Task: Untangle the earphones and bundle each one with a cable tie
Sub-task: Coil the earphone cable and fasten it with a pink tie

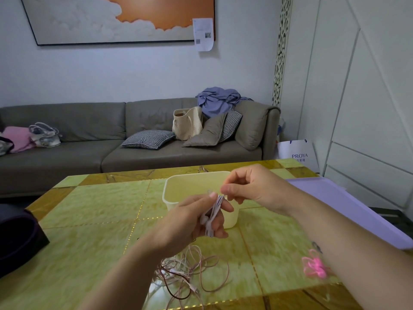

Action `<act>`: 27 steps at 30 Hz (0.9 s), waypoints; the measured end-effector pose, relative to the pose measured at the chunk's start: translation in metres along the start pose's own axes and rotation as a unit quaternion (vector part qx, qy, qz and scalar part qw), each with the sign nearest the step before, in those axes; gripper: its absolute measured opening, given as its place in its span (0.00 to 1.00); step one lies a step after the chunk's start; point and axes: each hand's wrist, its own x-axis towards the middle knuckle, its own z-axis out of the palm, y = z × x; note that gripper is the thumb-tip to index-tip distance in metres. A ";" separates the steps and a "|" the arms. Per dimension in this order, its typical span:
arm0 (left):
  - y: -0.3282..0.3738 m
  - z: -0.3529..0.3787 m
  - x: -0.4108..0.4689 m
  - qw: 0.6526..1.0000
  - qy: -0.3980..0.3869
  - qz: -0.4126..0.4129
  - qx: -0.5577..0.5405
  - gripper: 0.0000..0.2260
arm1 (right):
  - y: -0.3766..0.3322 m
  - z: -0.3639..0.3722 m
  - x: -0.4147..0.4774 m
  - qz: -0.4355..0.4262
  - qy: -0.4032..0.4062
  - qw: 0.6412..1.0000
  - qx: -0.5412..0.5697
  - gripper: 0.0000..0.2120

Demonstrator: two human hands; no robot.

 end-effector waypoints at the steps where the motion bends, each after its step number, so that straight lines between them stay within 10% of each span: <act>1: 0.000 0.000 -0.002 1.000 -0.007 -0.003 -0.012 0.14 | 0.004 0.004 -0.001 0.001 -0.001 1.000 0.027 0.08; 13: -0.004 -0.021 -0.008 0.994 -0.057 -0.053 -0.071 0.10 | -0.004 0.017 -0.007 -0.110 -0.050 0.964 -0.236 0.08; 27: -0.011 -0.028 -0.008 0.972 -0.159 -0.024 -0.169 0.09 | 0.001 0.018 -0.008 0.060 -0.202 0.976 -0.063 0.15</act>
